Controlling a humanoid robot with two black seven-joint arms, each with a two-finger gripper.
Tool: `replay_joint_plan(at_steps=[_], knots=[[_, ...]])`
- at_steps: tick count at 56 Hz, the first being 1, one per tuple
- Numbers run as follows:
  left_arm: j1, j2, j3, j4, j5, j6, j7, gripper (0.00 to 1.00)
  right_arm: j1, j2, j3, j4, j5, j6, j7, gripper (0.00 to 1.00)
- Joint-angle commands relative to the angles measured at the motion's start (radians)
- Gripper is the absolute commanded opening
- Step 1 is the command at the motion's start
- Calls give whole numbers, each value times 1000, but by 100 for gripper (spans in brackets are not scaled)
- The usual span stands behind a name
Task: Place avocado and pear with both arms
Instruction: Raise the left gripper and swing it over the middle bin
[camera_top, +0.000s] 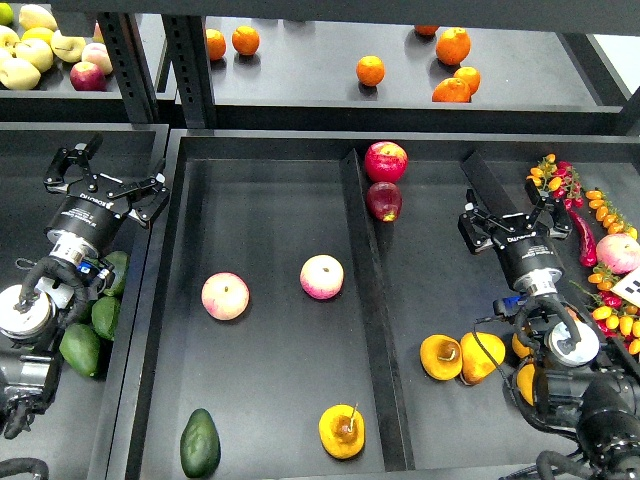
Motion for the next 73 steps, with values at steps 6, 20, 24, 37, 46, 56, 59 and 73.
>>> replay_joint_plan(at_steps=[6,20,24,37,46,56,59,73], knots=[[6,0,-4,4,-1,0,3,100,-1,0,1,-1,0,0,0,100],[4,0,2,0,1,0,-3,100,-1,0,3,-1,2,0,2,100],[3,0,2,-2,1,0,14,100,0,0,3,0,2,0,2,100],[-14,0,7,-29,-5,0,214,94,0,0,6,0,2,0,2,100],[-39,0,123,-81,-137,0,214,85,0,0,10,-1,2,0,2,100],[-151,276,477,-141,-393,0,214,83,-1,0,12,-1,3,0,2,100],[-187,334,556,-163,-439,0,214,83,0,0,12,-1,3,0,2,100],[-313,511,878,-359,-467,0,214,83,0,0,14,0,3,0,2,100]])
